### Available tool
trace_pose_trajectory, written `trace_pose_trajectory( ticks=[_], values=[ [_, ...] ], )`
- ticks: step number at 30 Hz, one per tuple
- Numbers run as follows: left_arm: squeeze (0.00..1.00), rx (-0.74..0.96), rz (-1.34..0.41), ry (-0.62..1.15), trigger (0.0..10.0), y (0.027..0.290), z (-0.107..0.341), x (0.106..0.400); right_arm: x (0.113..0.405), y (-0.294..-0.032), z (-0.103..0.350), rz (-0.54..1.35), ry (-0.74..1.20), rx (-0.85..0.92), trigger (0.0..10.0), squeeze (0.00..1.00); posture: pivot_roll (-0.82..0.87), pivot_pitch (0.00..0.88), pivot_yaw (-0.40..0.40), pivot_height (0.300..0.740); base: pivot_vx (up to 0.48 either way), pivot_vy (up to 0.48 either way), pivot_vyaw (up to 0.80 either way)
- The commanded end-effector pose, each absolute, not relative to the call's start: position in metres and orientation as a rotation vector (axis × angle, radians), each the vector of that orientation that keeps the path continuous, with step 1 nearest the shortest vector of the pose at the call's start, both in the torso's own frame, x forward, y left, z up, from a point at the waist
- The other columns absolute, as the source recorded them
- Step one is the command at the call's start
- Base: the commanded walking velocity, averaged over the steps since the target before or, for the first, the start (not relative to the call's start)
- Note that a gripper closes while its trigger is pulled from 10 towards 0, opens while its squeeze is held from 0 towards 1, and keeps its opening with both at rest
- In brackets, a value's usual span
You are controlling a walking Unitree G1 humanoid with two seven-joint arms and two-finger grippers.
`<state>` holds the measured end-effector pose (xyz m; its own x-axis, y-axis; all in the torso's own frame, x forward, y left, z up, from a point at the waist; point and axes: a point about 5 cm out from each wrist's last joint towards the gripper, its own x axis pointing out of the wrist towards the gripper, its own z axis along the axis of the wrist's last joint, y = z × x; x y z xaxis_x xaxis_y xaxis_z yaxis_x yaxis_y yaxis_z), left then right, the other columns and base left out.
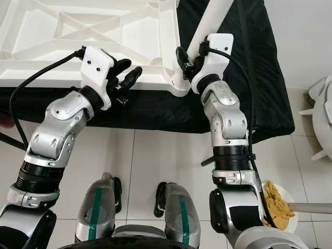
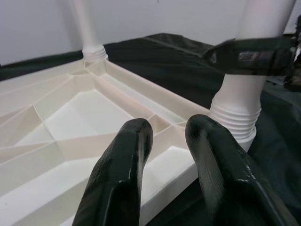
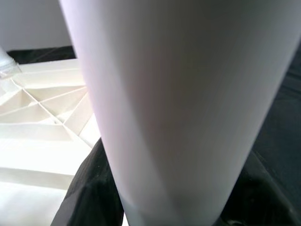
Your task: Building children table
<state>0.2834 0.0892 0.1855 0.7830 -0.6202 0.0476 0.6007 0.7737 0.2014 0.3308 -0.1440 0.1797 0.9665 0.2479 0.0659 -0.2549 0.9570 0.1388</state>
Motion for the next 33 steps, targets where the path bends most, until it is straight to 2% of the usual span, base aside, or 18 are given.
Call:
trace_pose_trajectory(
  ticks=[1, 7, 16, 25, 33],
  values=[
    [0.0, 0.205, -0.752, -0.116, 10.0, 0.083, 0.183, 0.276, 0.33, -0.151, 0.155, 0.22, 0.056, 0.199, 10.0, 0.0, 0.1, 0.062, -0.074, 0.74, 0.0, 0.0, 0.0],
    [0.0, 0.217, -0.761, -0.118, 10.0, 0.081, 0.182, 0.273, 0.33, -0.156, 0.146, 0.183, 0.09, 0.252, 10.0, 0.0, 0.1, 0.064, -0.074, 0.74, 0.0, 0.0, 0.0],
    [0.0, 0.219, -0.758, -0.124, 10.0, 0.081, 0.184, 0.273, 0.332, -0.161, 0.141, 0.159, 0.104, 0.234, 10.0, 0.0, 0.1, 0.064, -0.074, 0.74, 0.0, 0.0, 0.0],
    [0.0, 0.214, -0.765, -0.129, 10.0, 0.081, 0.185, 0.27, 0.335, -0.147, 0.137, 0.253, 0.132, 0.003, 10.0, 0.0, 0.1, 0.061, -0.08, 0.74, 0.0, 0.0, 0.0],
    [0.0, 0.214, -0.759, -0.132, 10.0, 0.081, 0.186, 0.269, 0.334, -0.145, 0.134, 0.266, 0.128, -0.049, 10.0, 0.0, 0.11, 0.061, -0.087, 0.74, 0.0, 0.0, 0.0]
  ],
)
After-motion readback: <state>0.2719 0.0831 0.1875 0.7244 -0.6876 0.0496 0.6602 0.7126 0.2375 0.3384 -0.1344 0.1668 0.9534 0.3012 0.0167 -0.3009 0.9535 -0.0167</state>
